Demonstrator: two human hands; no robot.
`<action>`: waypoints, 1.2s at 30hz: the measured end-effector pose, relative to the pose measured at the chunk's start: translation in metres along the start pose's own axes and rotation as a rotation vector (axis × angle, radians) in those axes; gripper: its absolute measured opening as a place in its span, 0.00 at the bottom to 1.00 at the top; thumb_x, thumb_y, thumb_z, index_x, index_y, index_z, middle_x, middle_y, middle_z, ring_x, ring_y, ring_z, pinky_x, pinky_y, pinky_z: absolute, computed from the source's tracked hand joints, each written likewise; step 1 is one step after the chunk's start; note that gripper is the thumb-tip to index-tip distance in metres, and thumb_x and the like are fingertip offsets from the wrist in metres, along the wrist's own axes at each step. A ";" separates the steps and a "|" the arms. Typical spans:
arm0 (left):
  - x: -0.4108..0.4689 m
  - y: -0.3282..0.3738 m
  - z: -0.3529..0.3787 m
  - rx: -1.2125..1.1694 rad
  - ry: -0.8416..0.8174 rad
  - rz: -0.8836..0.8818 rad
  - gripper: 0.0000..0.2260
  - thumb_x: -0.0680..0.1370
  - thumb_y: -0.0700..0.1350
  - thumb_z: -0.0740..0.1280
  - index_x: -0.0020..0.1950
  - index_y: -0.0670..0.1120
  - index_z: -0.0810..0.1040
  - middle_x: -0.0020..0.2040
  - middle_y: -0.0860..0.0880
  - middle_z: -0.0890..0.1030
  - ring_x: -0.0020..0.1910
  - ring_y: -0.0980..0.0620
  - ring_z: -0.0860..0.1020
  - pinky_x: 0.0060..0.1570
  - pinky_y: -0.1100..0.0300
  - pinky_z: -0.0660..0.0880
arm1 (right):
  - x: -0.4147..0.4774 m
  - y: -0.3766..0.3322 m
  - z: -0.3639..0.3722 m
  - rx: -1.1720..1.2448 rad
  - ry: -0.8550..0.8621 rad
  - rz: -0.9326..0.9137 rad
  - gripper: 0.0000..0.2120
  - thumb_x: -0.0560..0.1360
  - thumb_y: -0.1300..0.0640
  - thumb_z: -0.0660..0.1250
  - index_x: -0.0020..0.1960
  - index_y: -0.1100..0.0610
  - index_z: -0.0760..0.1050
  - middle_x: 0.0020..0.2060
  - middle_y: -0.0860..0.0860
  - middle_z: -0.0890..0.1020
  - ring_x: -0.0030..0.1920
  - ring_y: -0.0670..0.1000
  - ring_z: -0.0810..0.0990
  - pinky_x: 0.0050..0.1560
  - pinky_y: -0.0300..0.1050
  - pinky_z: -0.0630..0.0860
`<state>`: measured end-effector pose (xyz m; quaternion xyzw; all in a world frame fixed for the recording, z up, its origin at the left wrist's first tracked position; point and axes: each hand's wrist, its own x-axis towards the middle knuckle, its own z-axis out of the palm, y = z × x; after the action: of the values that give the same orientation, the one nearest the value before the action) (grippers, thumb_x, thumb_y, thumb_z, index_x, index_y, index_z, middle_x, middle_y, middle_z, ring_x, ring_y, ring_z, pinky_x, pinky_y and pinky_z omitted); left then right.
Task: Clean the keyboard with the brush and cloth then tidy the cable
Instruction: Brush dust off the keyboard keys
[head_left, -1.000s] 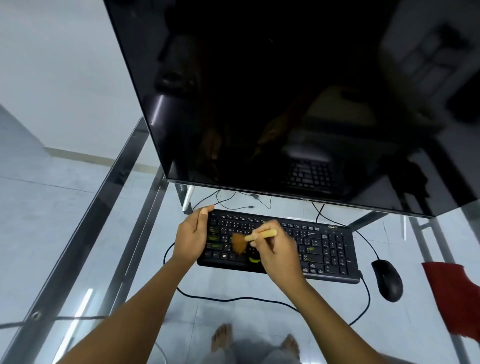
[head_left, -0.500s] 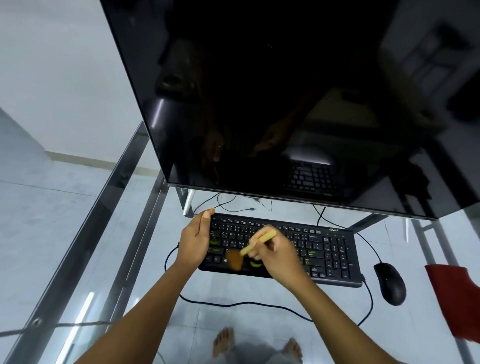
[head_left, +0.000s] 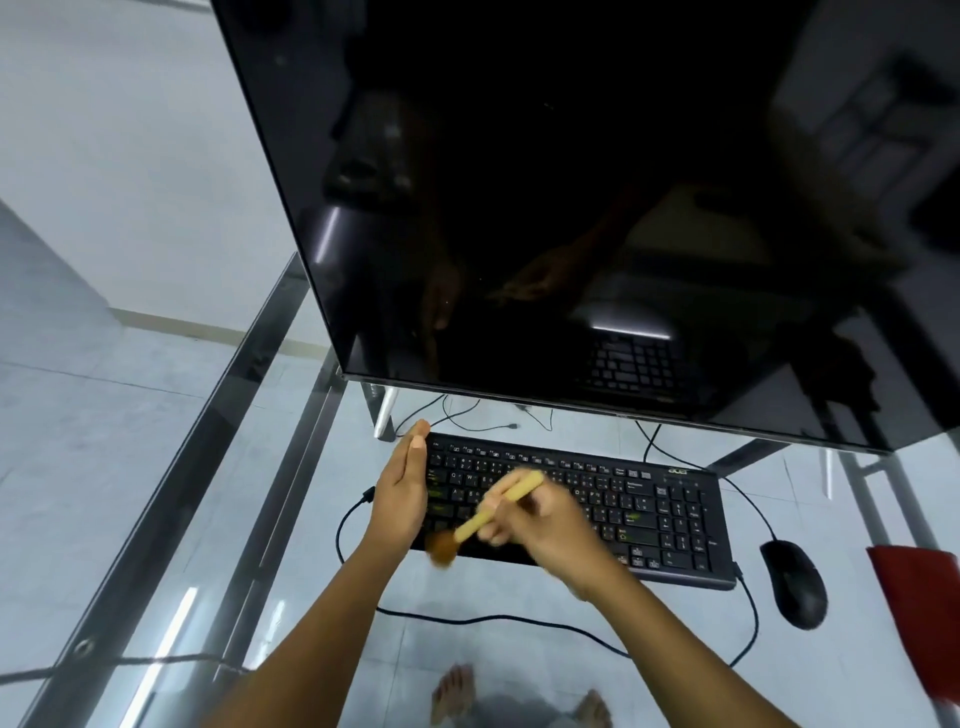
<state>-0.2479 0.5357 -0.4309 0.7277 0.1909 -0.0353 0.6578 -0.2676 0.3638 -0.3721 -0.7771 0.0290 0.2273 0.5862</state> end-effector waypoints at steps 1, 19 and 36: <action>0.000 -0.001 0.000 0.004 0.002 0.003 0.20 0.84 0.53 0.52 0.74 0.51 0.66 0.71 0.57 0.69 0.71 0.58 0.65 0.69 0.64 0.58 | 0.000 0.002 0.001 -0.064 -0.041 0.018 0.04 0.80 0.62 0.65 0.47 0.58 0.77 0.40 0.55 0.86 0.41 0.51 0.86 0.46 0.47 0.83; 0.001 -0.006 -0.006 -0.043 -0.023 -0.051 0.22 0.82 0.58 0.51 0.73 0.52 0.68 0.70 0.56 0.71 0.70 0.57 0.67 0.71 0.58 0.60 | 0.046 -0.021 0.007 -0.141 0.259 -0.143 0.09 0.80 0.59 0.64 0.42 0.48 0.76 0.42 0.51 0.85 0.44 0.51 0.84 0.47 0.47 0.81; 0.005 -0.013 -0.007 -0.050 -0.012 -0.066 0.23 0.81 0.63 0.52 0.72 0.57 0.69 0.69 0.60 0.72 0.70 0.59 0.68 0.74 0.53 0.59 | 0.039 -0.003 -0.010 -0.162 0.482 -0.257 0.08 0.80 0.65 0.65 0.44 0.54 0.75 0.41 0.46 0.83 0.43 0.41 0.82 0.45 0.30 0.75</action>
<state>-0.2494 0.5444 -0.4439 0.7042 0.2117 -0.0567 0.6754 -0.2286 0.3641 -0.3827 -0.8502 0.0508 -0.0385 0.5225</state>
